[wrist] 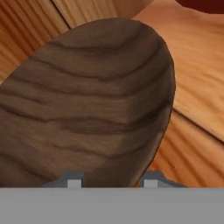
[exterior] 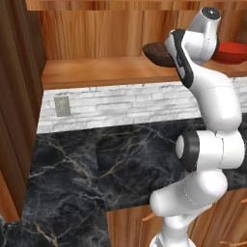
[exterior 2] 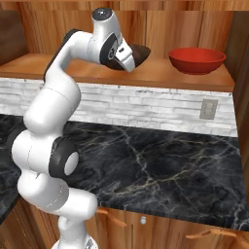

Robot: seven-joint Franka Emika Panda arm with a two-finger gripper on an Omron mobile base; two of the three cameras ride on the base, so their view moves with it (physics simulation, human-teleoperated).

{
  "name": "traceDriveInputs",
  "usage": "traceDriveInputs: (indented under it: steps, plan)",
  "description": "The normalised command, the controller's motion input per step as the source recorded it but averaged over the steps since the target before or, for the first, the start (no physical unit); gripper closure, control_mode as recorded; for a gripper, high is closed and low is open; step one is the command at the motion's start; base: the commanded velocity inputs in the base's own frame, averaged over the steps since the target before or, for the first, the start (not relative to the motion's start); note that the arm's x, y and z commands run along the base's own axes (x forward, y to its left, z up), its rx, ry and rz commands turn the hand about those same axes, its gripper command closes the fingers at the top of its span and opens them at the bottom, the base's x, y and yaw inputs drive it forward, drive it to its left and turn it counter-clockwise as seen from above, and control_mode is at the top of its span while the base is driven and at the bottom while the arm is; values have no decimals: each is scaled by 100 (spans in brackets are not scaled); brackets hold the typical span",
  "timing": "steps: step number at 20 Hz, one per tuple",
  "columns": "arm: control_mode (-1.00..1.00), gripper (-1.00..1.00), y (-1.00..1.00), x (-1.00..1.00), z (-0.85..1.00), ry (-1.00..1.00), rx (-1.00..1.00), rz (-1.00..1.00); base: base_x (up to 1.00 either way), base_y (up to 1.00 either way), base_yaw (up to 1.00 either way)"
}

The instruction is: Pick up the bowls from the cabinet and place each bowl in front of a stool on the dining counter.

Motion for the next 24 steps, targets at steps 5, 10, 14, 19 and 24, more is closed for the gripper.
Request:
traceDriveInputs:
  steps: [5, 10, 14, 19, 24]
  plan:
    - [-100, 100, 0, -100, -33, -5, 0, 0, 0, 0, 0]
    - [-100, 100, 0, -100, -16, -6, 0, 0, 0, 0, 0]
    - [-100, 100, 0, -100, -14, -6, 0, 0, 0, 0, 0]
    - [-100, 100, 0, -100, -17, -1, 0, -1, 0, 0, 0]
    - [100, 100, 0, -80, -17, -9, 0, 0, -20, 0, 0]
